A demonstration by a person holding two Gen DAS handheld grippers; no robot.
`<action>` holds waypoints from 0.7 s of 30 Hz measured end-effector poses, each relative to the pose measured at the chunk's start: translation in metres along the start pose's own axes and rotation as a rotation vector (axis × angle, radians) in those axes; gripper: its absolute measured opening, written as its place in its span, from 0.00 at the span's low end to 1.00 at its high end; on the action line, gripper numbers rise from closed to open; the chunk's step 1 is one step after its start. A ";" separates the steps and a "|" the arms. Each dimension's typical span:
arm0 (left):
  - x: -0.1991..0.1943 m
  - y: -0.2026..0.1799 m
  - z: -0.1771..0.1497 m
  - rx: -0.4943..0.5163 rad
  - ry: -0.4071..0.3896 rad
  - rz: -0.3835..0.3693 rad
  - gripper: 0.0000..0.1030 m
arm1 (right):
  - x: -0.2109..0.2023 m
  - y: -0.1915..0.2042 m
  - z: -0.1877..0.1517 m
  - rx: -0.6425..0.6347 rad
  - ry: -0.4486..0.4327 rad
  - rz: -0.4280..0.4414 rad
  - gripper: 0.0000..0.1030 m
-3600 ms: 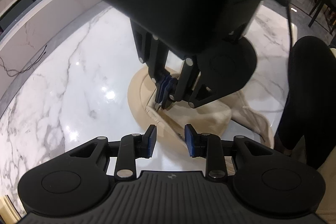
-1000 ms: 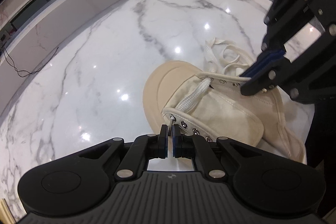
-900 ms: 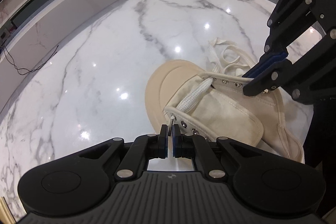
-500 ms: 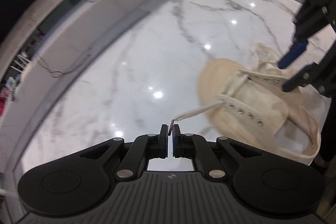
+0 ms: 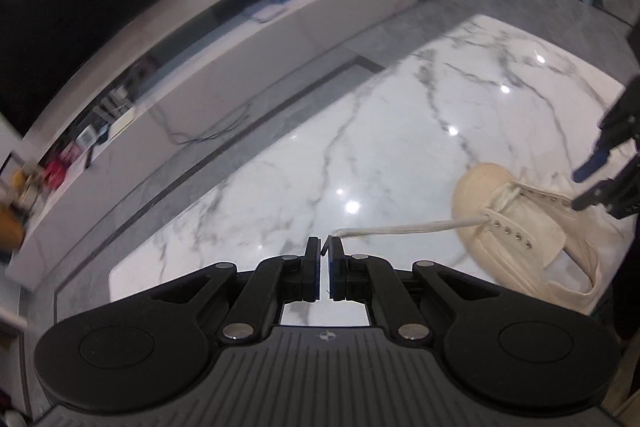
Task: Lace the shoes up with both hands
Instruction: 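Pull the white lace through the eyelet and away with the left gripper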
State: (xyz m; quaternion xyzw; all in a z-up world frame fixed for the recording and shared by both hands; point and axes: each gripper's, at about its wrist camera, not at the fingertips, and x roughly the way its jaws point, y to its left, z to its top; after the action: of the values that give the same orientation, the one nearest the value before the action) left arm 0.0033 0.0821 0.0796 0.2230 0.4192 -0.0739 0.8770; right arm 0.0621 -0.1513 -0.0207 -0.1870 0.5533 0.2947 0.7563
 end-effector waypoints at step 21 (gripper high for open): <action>-0.088 -0.062 0.053 0.180 -0.096 0.036 0.03 | 0.011 -0.001 0.002 -0.024 0.047 -0.011 0.30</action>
State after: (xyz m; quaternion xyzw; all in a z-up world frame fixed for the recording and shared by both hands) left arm -0.0348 -0.0019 0.1561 0.3047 0.3642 -0.1059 0.8737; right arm 0.0665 -0.1481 -0.0309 -0.2060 0.5663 0.2926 0.7425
